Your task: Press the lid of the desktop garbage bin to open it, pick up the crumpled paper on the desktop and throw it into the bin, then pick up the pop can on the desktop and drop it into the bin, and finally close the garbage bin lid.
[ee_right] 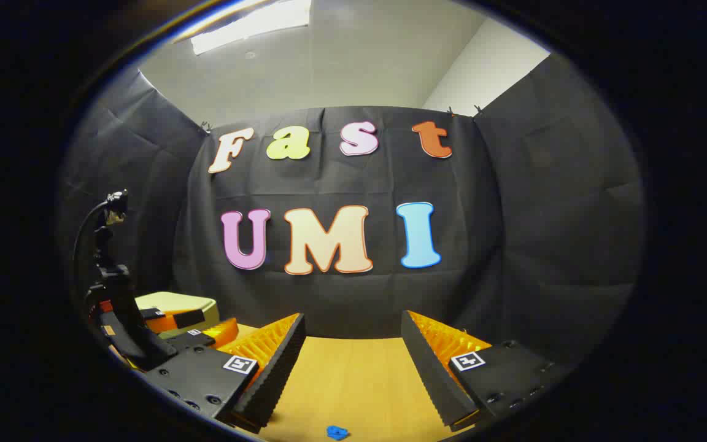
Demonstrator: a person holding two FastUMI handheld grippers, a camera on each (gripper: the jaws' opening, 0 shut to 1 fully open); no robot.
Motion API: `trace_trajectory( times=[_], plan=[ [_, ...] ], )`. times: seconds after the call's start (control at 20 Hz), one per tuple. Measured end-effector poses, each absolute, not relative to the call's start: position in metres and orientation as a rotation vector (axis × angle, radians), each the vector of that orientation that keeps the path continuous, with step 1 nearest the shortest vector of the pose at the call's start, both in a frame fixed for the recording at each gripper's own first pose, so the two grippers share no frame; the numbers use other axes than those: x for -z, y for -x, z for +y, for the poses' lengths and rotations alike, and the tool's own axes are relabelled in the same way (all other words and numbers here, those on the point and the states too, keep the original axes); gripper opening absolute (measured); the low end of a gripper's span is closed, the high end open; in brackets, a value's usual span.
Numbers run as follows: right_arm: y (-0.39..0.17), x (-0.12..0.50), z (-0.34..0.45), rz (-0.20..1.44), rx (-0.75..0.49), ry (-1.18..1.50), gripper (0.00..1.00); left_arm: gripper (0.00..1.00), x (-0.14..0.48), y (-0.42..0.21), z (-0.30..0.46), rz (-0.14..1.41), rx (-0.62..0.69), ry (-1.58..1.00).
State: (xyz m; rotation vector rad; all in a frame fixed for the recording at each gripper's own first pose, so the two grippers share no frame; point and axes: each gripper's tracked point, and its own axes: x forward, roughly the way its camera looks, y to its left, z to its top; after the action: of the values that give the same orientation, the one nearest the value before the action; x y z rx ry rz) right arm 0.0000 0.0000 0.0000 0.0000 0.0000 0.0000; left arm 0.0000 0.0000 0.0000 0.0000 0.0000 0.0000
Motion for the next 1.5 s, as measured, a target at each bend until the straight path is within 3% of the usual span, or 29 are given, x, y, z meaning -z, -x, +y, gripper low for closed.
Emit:
trace_trajectory(
  times=[0.65, 1.25, 1.3, 1.45, 1.5],
  plan=[
    [-0.017, -0.014, -0.037, -0.042, -0.082, -0.023, 0.98, 0.94, -0.020, 0.042, 0.012, 0.017, -0.170, -0.013],
    [-0.029, -0.013, -0.046, -0.037, -0.065, -0.025, 0.97, 0.92, -0.046, 0.034, 0.008, -0.051, -0.156, -0.068],
    [-0.030, -0.012, -0.045, -0.034, -0.066, -0.022, 0.97, 0.84, -0.047, 0.034, 0.014, -0.048, -0.171, -0.073],
    [-0.034, -0.008, -0.042, -0.026, -0.071, -0.023, 0.96, 0.46, -0.044, 0.031, 0.025, -0.045, -0.196, -0.088],
    [-0.036, -0.007, -0.041, -0.020, -0.074, -0.023, 0.96, 0.42, -0.045, 0.030, 0.028, -0.043, -0.203, -0.092]
  ],
)
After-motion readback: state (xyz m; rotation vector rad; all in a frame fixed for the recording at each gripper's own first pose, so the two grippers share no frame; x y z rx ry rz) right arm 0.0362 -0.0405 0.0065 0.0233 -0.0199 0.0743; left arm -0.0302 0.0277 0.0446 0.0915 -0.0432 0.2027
